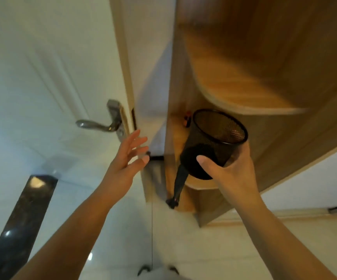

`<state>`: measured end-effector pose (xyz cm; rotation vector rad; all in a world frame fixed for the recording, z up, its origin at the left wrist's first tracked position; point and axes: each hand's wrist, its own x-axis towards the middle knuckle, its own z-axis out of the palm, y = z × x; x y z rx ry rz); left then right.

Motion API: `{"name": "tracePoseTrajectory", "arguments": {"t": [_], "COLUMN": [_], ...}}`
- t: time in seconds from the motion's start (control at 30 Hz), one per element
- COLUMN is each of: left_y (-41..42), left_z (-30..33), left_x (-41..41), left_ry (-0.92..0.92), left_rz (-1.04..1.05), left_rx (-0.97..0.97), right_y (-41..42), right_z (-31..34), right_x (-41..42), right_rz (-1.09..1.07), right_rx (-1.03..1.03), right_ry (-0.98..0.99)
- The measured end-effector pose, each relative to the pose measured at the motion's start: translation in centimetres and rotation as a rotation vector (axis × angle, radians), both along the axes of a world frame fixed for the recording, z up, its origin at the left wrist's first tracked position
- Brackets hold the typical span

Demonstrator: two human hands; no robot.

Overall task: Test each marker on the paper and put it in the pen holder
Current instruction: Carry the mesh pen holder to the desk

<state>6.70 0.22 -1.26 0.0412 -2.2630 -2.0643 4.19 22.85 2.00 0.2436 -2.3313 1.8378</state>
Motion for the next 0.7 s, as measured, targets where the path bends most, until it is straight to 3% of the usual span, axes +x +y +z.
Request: {"name": "tracePoseTrajectory", "arguments": {"t": [0.17, 0.3, 0.57, 0.7], "left_y": [-2.1, -4.2, -4.6, -1.8], "left_z": [-4.9, -8.7, -12.5, -14.0], "left_x": [5.1, 9.9, 22.5, 30.6], "left_ry": [-0.151, -0.288, -0.482, -0.510], "left_rz": [0.058, 0.175, 0.575, 0.874], "left_rx": [-0.009, -0.016, 0.178, 0.315], "right_y": [-0.4, -1.5, -6.2, -9.0], "right_z": [-9.1, -14.3, -19.1, -20.4], "right_x": [2.7, 4.3, 8.2, 10.9], "right_rz": [0.001, 0.056, 0.477, 0.769], "right_rx": [0.089, 0.218, 0.374, 0.499], "right_ry": [-0.310, -0.447, -0.580, -0.600]}}
